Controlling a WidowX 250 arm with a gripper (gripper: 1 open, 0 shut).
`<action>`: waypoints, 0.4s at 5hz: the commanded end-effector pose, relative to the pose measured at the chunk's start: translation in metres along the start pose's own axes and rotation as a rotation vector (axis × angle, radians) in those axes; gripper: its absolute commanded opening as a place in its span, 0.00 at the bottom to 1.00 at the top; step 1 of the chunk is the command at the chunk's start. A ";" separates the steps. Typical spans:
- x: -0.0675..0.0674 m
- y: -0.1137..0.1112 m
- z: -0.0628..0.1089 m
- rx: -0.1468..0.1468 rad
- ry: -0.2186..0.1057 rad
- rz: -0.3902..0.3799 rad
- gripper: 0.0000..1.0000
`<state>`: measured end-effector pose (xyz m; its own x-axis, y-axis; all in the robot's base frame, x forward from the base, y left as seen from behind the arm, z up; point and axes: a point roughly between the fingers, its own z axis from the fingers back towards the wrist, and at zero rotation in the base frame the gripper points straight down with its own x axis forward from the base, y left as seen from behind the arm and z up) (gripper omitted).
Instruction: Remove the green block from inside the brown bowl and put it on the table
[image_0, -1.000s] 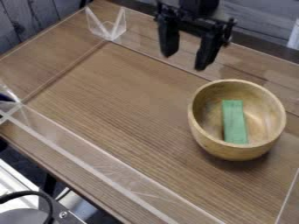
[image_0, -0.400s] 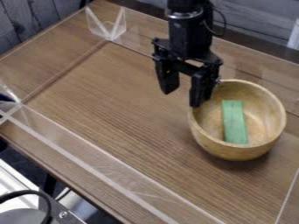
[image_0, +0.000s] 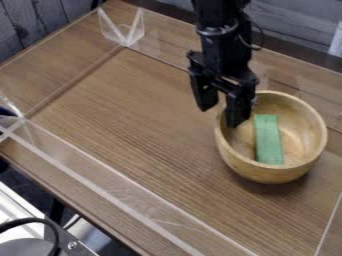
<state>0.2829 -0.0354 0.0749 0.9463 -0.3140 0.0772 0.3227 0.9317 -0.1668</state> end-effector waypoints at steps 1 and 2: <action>0.004 -0.008 0.006 0.039 -0.025 0.013 1.00; 0.005 -0.012 0.002 0.070 -0.009 0.038 1.00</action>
<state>0.2778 -0.0462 0.0704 0.9610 -0.2735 0.0412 0.2764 0.9548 -0.1096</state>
